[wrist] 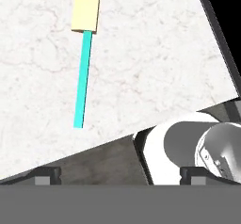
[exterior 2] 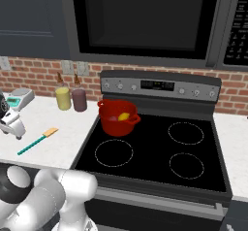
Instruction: Put the lemon and tomato in the pot. Retrieve the spatula and lightly stir the vegetables in the pot.
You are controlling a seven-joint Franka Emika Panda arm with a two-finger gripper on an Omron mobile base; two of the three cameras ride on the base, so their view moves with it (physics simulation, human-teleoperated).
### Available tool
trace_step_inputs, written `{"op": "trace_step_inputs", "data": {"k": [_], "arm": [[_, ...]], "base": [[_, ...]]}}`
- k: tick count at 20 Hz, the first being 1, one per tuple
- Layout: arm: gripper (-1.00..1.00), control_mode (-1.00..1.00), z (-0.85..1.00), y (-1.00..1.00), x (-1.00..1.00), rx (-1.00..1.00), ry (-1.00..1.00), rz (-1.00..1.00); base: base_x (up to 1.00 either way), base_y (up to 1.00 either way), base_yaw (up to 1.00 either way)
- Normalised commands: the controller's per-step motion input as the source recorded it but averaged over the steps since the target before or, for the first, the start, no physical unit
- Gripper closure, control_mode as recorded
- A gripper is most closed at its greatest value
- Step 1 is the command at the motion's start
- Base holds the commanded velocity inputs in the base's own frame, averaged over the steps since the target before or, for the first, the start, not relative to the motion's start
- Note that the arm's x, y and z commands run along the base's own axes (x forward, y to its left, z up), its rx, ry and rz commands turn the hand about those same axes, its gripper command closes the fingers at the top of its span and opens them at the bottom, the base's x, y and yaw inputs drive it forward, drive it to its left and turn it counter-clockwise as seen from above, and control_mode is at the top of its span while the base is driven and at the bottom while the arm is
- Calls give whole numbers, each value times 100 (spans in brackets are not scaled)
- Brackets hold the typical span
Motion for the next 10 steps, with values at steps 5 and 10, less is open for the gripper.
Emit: {"op": "trace_step_inputs", "data": {"k": [5,10], "arm": [[-100,-100,-42,28,0,2,1,0],[-100,-100,-31,13,0,0,0,0]], "base": [[0,0,0],[0,0,0]]}}
